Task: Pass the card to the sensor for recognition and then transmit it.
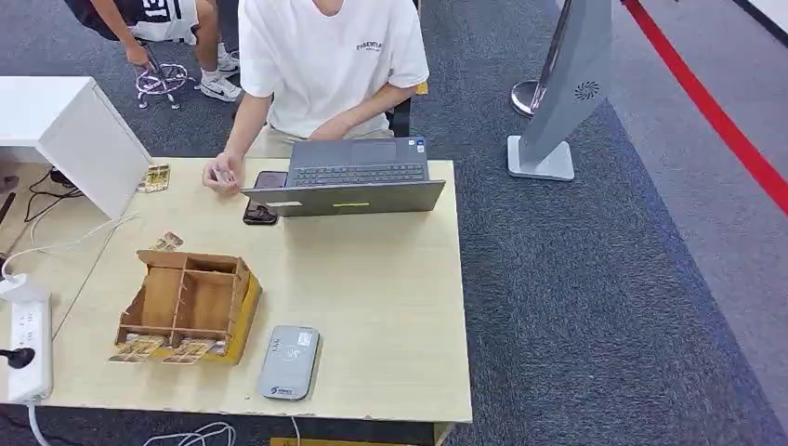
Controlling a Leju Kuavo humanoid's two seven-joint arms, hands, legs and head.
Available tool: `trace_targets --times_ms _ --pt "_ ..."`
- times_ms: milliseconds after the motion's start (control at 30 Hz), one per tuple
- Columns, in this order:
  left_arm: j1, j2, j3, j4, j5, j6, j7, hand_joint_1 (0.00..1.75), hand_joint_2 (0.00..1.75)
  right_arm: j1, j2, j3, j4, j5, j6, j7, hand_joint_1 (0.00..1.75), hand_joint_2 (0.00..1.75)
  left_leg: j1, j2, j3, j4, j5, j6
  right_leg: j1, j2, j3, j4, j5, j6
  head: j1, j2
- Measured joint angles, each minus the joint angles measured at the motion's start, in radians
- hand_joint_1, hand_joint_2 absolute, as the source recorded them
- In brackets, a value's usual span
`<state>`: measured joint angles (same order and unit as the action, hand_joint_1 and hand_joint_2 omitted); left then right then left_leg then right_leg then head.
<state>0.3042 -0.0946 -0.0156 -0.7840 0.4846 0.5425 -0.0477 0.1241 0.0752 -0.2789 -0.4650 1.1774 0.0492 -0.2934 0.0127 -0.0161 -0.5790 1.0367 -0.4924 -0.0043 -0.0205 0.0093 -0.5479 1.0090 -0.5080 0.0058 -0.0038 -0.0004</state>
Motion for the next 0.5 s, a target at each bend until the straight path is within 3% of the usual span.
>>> trace_targets --times_ms 33,67,100,200,233,267,500 --pt "-0.004 0.002 0.0 0.005 -0.013 -0.015 0.001 0.0 0.0 0.0 0.0 0.005 0.0 -0.07 -0.002 0.007 0.0 0.0 0.0 0.0 0.0 0.0 0.0 0.0 0.0 0.0 -0.001 0.0 0.0 0.0 0.0 0.0" --pt "-0.01 0.003 0.0 0.012 -0.026 -0.029 0.003 0.0 0.0 0.0 0.0 0.008 0.0 -0.117 -0.003 0.015 0.0 0.0 0.0 0.0 0.0 0.0 0.0 0.0 0.0 0.0 -0.001 0.0 0.0 0.0 0.0 0.0" --pt "-0.013 0.005 0.0 0.02 -0.038 -0.043 0.003 0.0 1.75 0.0 -0.001 0.013 0.0 -0.153 -0.003 0.023 0.0 0.0 0.0 0.0 0.0 0.0 0.0 0.001 0.0 0.0 -0.001 0.0 0.0 0.0 0.0 0.0" --pt "-0.02 0.013 0.0 0.044 -0.08 -0.089 0.005 0.0 1.75 0.002 -0.005 0.034 0.002 -0.252 -0.004 0.048 0.0 0.0 -0.001 0.0 0.0 0.0 -0.001 0.001 -0.001 0.0 0.0 0.0 0.0 0.0 0.001 0.0" --pt "-0.023 0.016 0.0 0.052 -0.093 -0.104 0.006 0.0 1.75 0.002 -0.005 0.039 0.002 -0.283 -0.005 0.056 0.0 1.75 -0.001 0.0 0.0 0.0 -0.001 0.001 -0.001 0.0 0.0 0.0 0.0 0.0 0.0 0.0" --pt "-0.025 0.019 0.0 0.061 -0.107 -0.119 0.006 0.0 0.0 0.003 -0.006 0.048 0.003 -0.316 -0.006 0.064 0.0 0.0 -0.001 0.0 0.0 0.0 -0.001 0.001 -0.001 0.0 0.0 0.0 0.0 0.0 0.001 0.0" --pt "-0.054 0.037 0.0 0.131 -0.202 -0.226 0.014 0.0 0.0 0.007 -0.017 0.099 0.012 -0.532 -0.019 0.123 0.0 0.0 0.0 0.0 0.0 0.0 -0.001 0.001 -0.001 0.0 -0.001 0.0 -0.001 0.0 0.001 0.0"
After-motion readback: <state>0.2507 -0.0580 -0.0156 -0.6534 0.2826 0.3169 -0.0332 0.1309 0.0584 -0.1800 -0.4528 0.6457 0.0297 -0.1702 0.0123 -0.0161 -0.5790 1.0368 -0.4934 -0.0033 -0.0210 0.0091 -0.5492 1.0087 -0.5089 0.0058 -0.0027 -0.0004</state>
